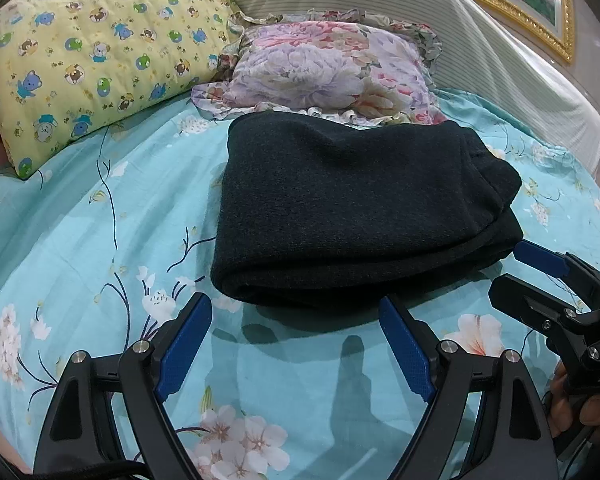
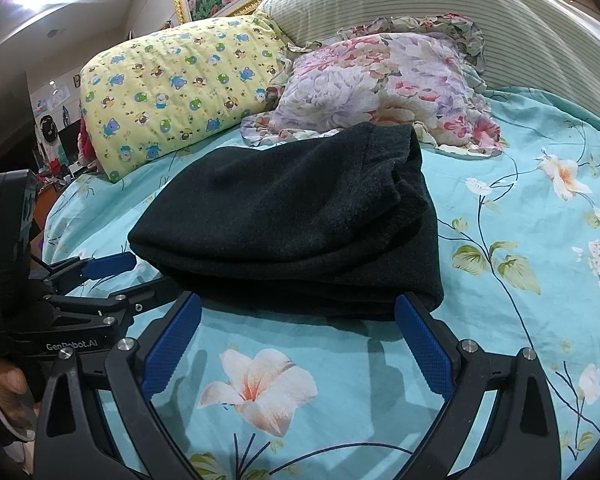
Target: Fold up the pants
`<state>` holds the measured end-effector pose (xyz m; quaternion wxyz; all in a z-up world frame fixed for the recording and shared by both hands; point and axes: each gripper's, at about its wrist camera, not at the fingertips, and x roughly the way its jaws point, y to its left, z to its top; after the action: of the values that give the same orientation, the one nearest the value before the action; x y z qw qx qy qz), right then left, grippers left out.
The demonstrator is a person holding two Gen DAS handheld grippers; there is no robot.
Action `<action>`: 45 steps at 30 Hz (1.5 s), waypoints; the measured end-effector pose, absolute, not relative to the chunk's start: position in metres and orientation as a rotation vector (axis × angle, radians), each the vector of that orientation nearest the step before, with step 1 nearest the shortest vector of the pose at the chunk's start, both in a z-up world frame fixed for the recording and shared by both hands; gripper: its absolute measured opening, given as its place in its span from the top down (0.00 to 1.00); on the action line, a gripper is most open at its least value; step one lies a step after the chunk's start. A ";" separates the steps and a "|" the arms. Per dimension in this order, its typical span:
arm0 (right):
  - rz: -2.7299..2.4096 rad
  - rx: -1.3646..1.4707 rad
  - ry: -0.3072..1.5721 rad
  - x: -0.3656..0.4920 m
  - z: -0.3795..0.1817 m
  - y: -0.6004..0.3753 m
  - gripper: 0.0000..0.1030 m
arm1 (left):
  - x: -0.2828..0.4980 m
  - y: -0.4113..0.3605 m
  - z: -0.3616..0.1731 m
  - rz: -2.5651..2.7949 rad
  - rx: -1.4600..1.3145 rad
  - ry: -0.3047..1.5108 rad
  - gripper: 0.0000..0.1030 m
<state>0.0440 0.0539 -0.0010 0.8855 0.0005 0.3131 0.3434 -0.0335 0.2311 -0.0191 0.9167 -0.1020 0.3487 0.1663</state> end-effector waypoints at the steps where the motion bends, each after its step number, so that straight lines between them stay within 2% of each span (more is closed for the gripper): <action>1: 0.714 0.001 0.652 0.044 -0.001 0.054 0.05 | -0.033 0.231 -0.019 0.342 -0.210 0.718 0.16; 45: 0.721 0.001 0.663 0.044 -0.005 0.059 0.04 | -0.030 0.233 -0.020 0.336 -0.207 0.735 0.16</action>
<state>0.0440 0.0589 -0.0053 0.8825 0.0004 0.3184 0.3463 -0.0299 0.2328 -0.0196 0.9143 -0.1006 0.3568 0.1632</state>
